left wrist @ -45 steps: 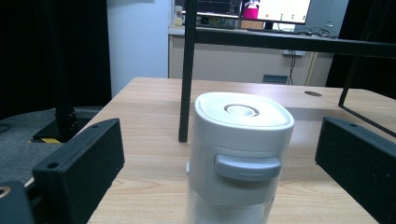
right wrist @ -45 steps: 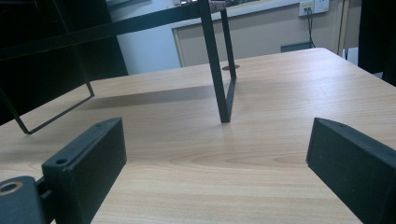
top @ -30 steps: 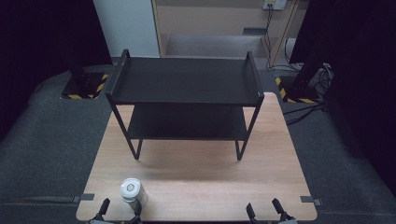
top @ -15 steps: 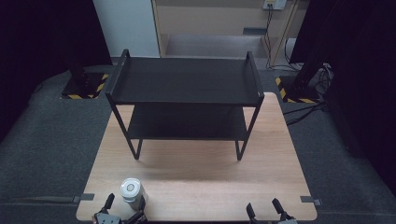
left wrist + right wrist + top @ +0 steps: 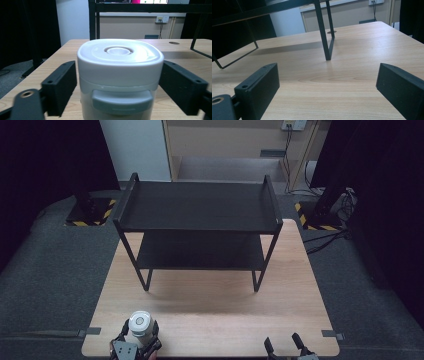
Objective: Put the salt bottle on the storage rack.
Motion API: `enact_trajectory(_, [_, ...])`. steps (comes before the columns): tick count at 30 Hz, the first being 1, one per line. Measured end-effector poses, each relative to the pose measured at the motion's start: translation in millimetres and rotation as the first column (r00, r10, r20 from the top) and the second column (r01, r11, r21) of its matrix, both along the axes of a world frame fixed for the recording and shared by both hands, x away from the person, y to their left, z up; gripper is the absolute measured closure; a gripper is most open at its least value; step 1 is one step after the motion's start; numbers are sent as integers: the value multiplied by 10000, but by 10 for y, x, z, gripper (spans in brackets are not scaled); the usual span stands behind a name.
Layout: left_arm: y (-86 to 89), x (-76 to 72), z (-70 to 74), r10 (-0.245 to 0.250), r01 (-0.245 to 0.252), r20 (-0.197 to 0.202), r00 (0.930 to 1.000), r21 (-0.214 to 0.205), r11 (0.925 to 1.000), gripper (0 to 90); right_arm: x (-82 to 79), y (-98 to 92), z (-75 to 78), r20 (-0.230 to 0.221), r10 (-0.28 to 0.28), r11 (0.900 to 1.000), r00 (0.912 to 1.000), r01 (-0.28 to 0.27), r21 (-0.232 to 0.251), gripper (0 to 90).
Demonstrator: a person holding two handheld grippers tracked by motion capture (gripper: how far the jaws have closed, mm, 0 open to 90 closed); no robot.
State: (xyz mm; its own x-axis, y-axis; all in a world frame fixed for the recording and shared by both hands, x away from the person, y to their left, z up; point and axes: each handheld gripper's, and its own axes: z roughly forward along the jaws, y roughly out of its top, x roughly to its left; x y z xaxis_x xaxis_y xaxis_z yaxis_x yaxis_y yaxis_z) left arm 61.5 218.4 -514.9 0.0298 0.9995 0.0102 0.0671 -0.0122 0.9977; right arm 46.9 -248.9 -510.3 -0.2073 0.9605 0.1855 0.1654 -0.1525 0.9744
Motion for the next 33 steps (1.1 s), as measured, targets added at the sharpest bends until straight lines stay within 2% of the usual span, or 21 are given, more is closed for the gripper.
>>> enact_trajectory(2, [-15, -8, -4, 85, -86, 22, 10000, 100, 9999, 264, 3, -3, 1, -10, 7, 10000, 10000, -7, -15, 49])
enact_trajectory(4, [17, -10, -14, 30, -30, 62, 10000, -16, 10000, 302, 6, -3, 1, -6, 16, 10000, 10000, -16, -18, 49])
enact_trajectory(18, [102, 17, 9, -299, 299, -15, 9996, 72, 9995, 307, 31, 14, -6, -73, 120, 9999, 9999, -121, -74, 50])
enact_trajectory(22, [135, 22, 45, -426, 426, -147, 9990, 38, 9991, 308, 26, 13, -3, -76, 102, 9999, 9999, -102, -88, 51])
enact_trajectory(25, [177, 13, 98, -575, 568, -244, 9980, -295, 9979, 309, 20, 11, 5, -69, 74, 9999, 9999, -74, -78, 52])
enact_trajectory(29, [181, -13, 201, -630, 627, -115, 9979, -258, 9977, 308, 18, 3, 26, -6, 87, 9998, 10000, -88, -151, 52])
enact_trajectory(33, [184, -9, 374, -670, 673, 105, 9977, -262, 9974, 308, 23, 8, 51, 58, 124, 9998, 9999, -123, -186, 53])
